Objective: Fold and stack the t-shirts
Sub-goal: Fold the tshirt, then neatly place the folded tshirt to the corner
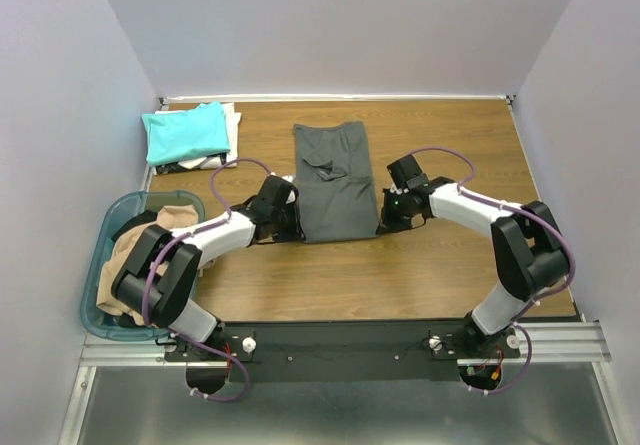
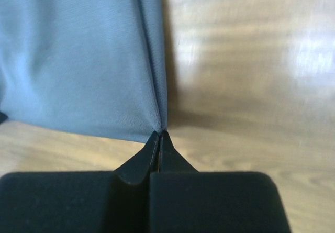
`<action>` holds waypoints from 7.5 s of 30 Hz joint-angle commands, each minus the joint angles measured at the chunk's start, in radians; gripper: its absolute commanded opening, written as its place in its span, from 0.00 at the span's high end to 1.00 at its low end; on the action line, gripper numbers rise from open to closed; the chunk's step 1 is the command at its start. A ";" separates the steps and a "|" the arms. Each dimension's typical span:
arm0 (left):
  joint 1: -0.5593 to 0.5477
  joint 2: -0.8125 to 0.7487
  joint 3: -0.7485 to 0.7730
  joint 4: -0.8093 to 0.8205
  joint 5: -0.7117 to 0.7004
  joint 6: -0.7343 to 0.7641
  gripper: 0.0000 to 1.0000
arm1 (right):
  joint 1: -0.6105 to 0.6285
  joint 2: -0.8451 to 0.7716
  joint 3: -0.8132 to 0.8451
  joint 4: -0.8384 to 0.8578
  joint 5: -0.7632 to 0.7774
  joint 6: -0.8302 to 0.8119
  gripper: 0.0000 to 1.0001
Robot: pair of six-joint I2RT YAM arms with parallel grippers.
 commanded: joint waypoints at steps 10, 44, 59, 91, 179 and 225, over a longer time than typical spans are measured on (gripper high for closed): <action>-0.011 -0.207 -0.052 -0.088 -0.004 -0.014 1.00 | 0.023 -0.283 -0.113 -0.218 0.003 0.046 1.00; -0.200 -0.787 0.008 -0.467 -0.022 -0.356 1.00 | 0.364 -0.616 0.117 -0.660 0.263 0.532 1.00; -0.085 -0.526 0.118 -0.347 0.007 -0.182 1.00 | 0.362 -0.515 0.197 -0.611 0.547 0.548 1.00; 0.135 0.064 0.347 -0.111 0.199 0.065 1.00 | 0.043 -0.098 0.359 -0.306 0.532 0.156 0.99; 0.196 0.245 -0.096 0.671 0.459 -0.079 0.24 | 0.149 0.180 0.132 -0.050 0.095 -0.126 0.34; 0.156 0.378 0.251 0.053 0.099 0.191 1.00 | 0.160 0.072 0.096 -0.060 0.122 -0.115 0.33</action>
